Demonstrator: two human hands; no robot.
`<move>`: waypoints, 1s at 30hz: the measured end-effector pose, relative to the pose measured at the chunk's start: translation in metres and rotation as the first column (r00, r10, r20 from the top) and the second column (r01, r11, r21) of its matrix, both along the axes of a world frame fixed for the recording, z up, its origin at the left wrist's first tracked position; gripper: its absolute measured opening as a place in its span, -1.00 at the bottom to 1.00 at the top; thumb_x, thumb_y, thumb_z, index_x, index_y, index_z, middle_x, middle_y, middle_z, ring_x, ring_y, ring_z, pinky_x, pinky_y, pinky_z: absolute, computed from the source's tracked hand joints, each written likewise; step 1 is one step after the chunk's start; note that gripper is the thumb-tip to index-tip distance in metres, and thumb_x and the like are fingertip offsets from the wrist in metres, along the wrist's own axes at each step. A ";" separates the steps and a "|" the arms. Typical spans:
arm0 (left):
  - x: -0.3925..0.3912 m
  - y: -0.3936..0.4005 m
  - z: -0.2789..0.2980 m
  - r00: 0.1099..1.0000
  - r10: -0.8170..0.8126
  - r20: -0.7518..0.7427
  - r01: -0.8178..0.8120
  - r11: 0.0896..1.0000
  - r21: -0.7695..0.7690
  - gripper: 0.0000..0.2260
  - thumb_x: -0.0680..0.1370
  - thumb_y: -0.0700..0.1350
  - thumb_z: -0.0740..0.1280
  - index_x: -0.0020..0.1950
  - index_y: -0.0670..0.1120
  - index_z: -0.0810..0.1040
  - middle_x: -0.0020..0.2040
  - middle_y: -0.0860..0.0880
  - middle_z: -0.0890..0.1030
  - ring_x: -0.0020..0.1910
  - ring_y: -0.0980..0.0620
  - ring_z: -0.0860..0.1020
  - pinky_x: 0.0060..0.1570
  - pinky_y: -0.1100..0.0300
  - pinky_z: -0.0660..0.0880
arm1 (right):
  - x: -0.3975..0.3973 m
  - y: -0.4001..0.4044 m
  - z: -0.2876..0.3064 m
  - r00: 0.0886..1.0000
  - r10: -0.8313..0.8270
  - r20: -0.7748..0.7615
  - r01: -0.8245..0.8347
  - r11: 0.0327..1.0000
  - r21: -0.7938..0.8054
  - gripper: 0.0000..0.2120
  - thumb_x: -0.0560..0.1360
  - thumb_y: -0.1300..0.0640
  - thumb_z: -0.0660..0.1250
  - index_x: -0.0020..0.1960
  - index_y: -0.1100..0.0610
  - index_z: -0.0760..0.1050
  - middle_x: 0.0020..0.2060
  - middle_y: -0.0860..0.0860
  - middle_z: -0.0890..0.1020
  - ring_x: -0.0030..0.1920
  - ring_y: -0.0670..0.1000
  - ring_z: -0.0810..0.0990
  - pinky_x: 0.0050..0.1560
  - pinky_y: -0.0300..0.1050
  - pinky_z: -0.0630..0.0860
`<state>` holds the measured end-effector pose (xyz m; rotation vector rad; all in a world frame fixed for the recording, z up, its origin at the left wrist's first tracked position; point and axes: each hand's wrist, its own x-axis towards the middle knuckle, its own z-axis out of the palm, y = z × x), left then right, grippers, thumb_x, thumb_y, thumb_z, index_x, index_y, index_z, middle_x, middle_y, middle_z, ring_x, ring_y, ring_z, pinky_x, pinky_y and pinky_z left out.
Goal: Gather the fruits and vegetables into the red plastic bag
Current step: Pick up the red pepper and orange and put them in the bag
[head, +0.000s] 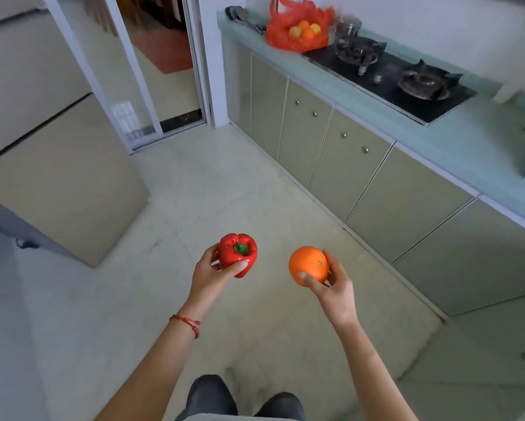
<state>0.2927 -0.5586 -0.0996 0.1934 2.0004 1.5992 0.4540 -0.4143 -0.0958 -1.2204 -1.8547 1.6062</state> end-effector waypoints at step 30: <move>-0.359 0.219 -0.008 1.000 -0.022 0.013 0.021 1.000 0.013 -0.47 0.36 -0.18 0.48 0.28 -0.10 0.39 0.13 -0.06 0.50 0.09 -0.07 0.52 0.04 0.14 0.44 | -0.361 0.211 -0.002 0.996 -0.061 -0.058 0.057 0.997 -0.059 -0.37 0.35 0.18 0.47 0.36 0.05 0.33 0.14 -0.03 0.47 0.10 -0.02 0.48 -0.01 -0.23 0.39</move>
